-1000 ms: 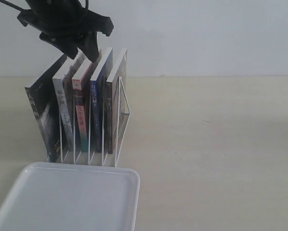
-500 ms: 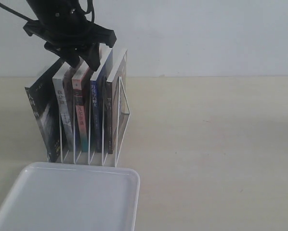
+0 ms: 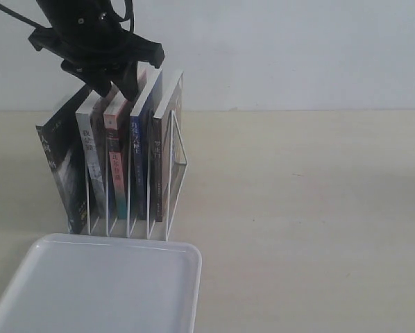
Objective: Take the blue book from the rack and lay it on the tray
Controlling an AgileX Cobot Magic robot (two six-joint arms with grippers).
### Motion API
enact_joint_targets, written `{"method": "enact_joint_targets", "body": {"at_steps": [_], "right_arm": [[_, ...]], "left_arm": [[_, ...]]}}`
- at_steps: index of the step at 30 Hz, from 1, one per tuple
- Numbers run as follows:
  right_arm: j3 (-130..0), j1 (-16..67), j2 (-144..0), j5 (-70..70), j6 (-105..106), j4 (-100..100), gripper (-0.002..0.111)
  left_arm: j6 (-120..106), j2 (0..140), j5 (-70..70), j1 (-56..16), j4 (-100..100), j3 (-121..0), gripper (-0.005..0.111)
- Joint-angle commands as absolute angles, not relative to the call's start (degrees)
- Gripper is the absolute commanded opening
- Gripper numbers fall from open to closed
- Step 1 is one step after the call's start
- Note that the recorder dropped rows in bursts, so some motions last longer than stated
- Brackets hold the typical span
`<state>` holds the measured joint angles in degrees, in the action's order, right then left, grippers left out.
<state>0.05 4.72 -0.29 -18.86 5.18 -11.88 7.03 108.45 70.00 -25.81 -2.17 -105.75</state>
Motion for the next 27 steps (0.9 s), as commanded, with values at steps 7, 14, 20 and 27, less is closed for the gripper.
{"method": "enact_joint_targets", "body": {"at_steps": [7, 14, 20, 27], "right_arm": [[0.0, 4.6, 0.0, -18.6, 5.1, -11.6, 0.000], [0.0, 4.6, 0.0, -18.6, 5.1, -11.6, 0.000], [0.0, 4.6, 0.0, -18.6, 5.1, -11.6, 0.000], [0.0, 4.6, 0.0, -18.6, 5.1, -11.6, 0.000]], "left_arm": [[8.2, 108.4, 70.0, -25.9, -2.4, -106.1, 0.041], [11.0, 108.4, 70.0, -25.9, -5.6, -106.1, 0.041], [11.0, 108.4, 70.0, -25.9, -4.8, -106.1, 0.041], [11.0, 108.4, 70.0, -25.9, -3.3, -106.1, 0.040]]}}
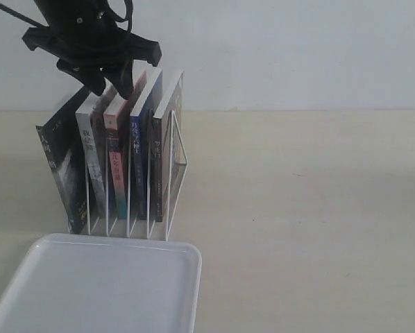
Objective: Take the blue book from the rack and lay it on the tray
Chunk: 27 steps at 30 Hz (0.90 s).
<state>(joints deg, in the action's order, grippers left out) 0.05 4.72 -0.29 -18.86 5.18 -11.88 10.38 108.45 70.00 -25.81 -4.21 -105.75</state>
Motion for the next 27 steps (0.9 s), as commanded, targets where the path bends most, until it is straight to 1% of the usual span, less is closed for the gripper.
{"method": "enact_joint_targets", "body": {"at_steps": [1, 2, 3, 5, 7, 9, 10, 13, 27], "right_arm": [[0.0, 4.6, 0.0, -18.6, 5.1, -11.6, 0.000], [0.0, 4.6, 0.0, -18.6, 5.1, -11.6, 0.000], [0.0, 4.6, 0.0, -18.6, 5.1, -11.6, 0.000], [0.0, 4.6, 0.0, -18.6, 5.1, -11.6, 0.000], [0.0, 4.6, 0.0, -18.6, 5.1, -11.6, 0.000], [0.0, 4.6, 0.0, -18.6, 5.1, -11.6, 0.000], [0.0, 4.6, 0.0, -18.3, 5.1, -11.5, 0.000], [0.0, 4.6, 0.0, -17.8, 5.1, -11.5, 0.000], [0.0, 4.6, 0.0, -17.8, 5.1, -11.5, 0.000]], "left_arm": [[11.0, 108.4, 70.0, -25.9, -3.3, -106.1, 0.035], [11.0, 108.4, 70.0, -25.9, -3.3, -106.1, 0.031], [11.0, 108.4, 70.0, -25.9, -3.3, -106.1, 0.022], [11.0, 108.4, 70.0, -25.9, -3.3, -106.1, 0.015], [11.0, 108.4, 70.0, -25.9, -2.5, -106.1, 0.017], [10.5, 108.4, 70.0, -25.9, -1.0, -106.1, 0.025], [10.5, 108.4, 70.0, -25.9, -0.9, -106.1, 0.031], [10.5, 108.4, 70.0, -25.9, -0.9, -106.1, 0.039], [10.2, 110.7, 70.0, -25.9, -2.3, -105.8, 0.039]]}}
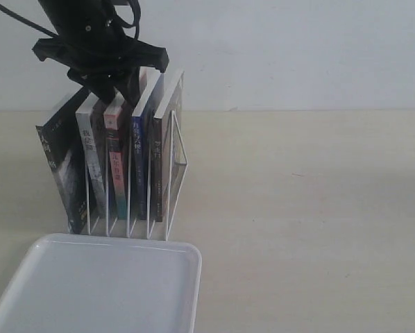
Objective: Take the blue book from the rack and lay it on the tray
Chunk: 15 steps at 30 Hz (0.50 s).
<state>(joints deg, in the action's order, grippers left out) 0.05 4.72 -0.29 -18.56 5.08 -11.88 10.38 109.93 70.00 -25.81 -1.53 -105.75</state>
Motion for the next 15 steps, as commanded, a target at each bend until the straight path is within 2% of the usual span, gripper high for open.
{"method": "enact_joint_targets", "body": {"at_steps": [1, 15], "right_arm": [[0.0, 4.6, 0.0, -17.8, 5.1, -11.5, 0.000], [0.0, 4.6, 0.0, -17.8, 5.1, -11.5, 0.000]], "left_arm": [[10.2, 110.7, 70.0, -25.9, -3.0, -105.8, 0.039], [10.3, 111.7, 70.0, -25.9, -4.1, -105.8, 0.038]]}}
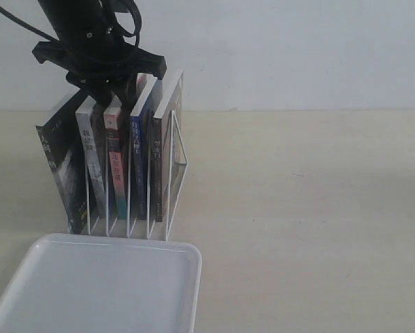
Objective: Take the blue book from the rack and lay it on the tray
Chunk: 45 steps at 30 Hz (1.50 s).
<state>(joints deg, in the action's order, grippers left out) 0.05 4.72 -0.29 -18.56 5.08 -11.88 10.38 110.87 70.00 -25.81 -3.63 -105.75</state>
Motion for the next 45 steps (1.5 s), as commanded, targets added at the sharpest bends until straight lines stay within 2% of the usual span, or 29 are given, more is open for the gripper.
{"method": "enact_joint_targets", "body": {"at_steps": [1, 9, 12, 20, 45], "right_arm": [[0.0, 4.6, 0.0, -17.8, 5.1, -11.5, 0.000], [0.0, 4.6, 0.0, -17.8, 5.1, -11.5, 0.000], [0.0, 4.6, 0.0, -17.8, 5.1, -11.5, 0.000], [0.0, 4.6, 0.0, -17.8, 5.1, -11.5, 0.000], [0.0, 4.6, 0.0, -18.7, 5.1, -11.6, 0.000]], "left_arm": [[10.3, 112.1, 70.0, -25.9, -4.0, -105.8, 0.038], [10.3, 112.9, 70.0, -25.9, -4.1, -106.0, 0.038], [10.2, 112.9, 70.0, -25.9, -4.1, -106.1, 0.035], [9.1, 112.7, 70.0, -25.9, -4.1, -106.1, 0.005], [9.6, 102.3, 70.0, -25.9, -3.5, -107.9, 0.004]]}}
